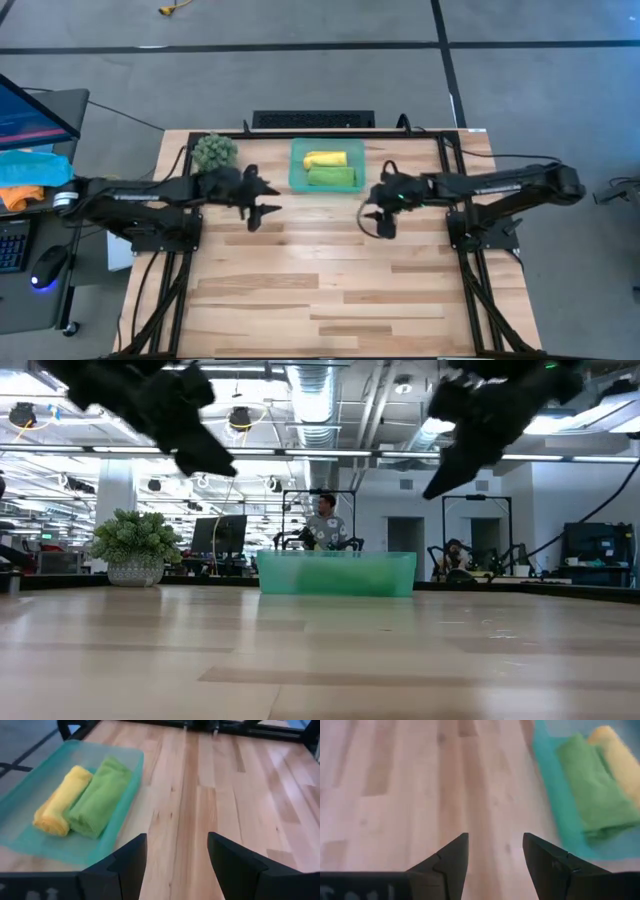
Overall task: Roll microfiber towels into tight, uniform cylinder then place into a basket
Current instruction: Return to Home Position
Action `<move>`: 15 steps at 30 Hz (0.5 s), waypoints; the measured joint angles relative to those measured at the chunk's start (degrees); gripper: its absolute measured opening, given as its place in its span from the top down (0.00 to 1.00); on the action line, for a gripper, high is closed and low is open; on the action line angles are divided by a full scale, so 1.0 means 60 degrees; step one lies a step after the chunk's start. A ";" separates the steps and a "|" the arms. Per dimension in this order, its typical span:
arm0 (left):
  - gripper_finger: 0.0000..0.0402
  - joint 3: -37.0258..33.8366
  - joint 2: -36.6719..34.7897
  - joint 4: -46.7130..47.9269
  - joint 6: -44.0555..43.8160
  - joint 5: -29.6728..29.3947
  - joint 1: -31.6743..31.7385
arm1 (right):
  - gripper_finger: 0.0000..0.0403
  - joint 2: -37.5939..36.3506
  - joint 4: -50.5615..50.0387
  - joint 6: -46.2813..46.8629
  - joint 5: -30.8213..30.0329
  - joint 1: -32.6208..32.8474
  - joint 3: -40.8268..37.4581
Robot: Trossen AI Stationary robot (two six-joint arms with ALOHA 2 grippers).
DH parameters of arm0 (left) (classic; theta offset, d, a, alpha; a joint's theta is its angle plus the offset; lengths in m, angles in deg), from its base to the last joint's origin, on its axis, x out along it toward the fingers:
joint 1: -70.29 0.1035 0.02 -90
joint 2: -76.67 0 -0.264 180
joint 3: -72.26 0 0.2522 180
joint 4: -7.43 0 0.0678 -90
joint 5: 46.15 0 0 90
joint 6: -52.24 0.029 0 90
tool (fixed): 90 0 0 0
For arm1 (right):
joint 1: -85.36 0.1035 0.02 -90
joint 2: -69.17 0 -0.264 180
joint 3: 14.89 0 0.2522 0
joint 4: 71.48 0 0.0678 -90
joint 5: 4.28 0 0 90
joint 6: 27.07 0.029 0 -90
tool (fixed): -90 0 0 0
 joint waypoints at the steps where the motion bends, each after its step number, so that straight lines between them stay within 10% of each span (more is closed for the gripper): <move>1: 0.50 -0.0290 -0.0339 -0.0013 -0.0119 -0.0220 -0.0161 | 0.48 -0.0252 0.0090 0.0143 0.0000 0.0170 -0.0218; 15: 0.60 -0.3449 -0.4631 -0.0474 -0.1315 -0.1182 -0.2001 | 0.48 -0.3182 0.0979 0.0502 -0.0064 0.1225 -0.1595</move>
